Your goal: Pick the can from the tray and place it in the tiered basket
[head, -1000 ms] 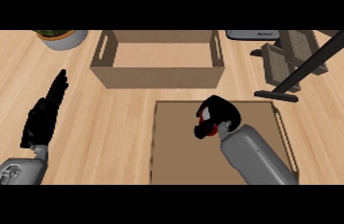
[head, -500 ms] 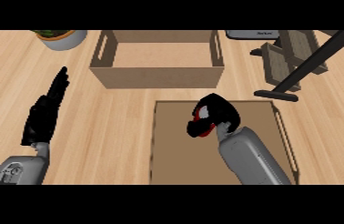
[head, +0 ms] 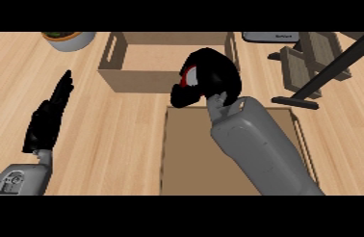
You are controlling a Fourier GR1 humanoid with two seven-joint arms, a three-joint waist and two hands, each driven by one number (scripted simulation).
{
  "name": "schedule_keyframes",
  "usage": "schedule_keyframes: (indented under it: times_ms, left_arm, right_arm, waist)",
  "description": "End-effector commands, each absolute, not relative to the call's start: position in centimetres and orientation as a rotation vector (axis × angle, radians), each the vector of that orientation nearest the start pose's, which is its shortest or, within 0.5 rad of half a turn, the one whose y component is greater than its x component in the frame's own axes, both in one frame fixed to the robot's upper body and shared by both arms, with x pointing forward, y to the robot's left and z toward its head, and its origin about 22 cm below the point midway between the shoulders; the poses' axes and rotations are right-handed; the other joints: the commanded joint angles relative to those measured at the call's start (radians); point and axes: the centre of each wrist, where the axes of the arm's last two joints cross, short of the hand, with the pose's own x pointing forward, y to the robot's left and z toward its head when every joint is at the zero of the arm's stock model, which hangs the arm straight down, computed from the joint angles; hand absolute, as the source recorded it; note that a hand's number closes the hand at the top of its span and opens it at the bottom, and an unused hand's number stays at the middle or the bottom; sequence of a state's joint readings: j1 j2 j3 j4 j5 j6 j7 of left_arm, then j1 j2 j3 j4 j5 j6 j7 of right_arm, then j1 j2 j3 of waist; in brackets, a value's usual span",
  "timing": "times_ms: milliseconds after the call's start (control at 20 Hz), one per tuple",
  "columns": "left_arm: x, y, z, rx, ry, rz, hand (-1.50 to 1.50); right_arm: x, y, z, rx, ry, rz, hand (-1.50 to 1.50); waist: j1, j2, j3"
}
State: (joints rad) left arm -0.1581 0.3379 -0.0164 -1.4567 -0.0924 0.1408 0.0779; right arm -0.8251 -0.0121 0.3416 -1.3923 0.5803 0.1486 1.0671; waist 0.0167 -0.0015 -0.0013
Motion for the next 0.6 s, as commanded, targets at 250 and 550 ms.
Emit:
schedule_keyframes:
  times_ms: [250,550]
  left_arm:
    - [28.4,29.3,3.0,0.422,-1.532,-0.220,0.00]
    - [28.2,30.3,3.9,0.433,-1.517,-0.219,0.00]
  right_arm:
    - [32.8,-3.2,29.8,-0.941,-1.507,0.443,1.50]
    - [32.5,-6.1,37.2,-1.100,-1.556,0.363,1.50]
  waist:
    - [-0.015,0.000,0.000]
    - [-0.016,-0.004,0.001]
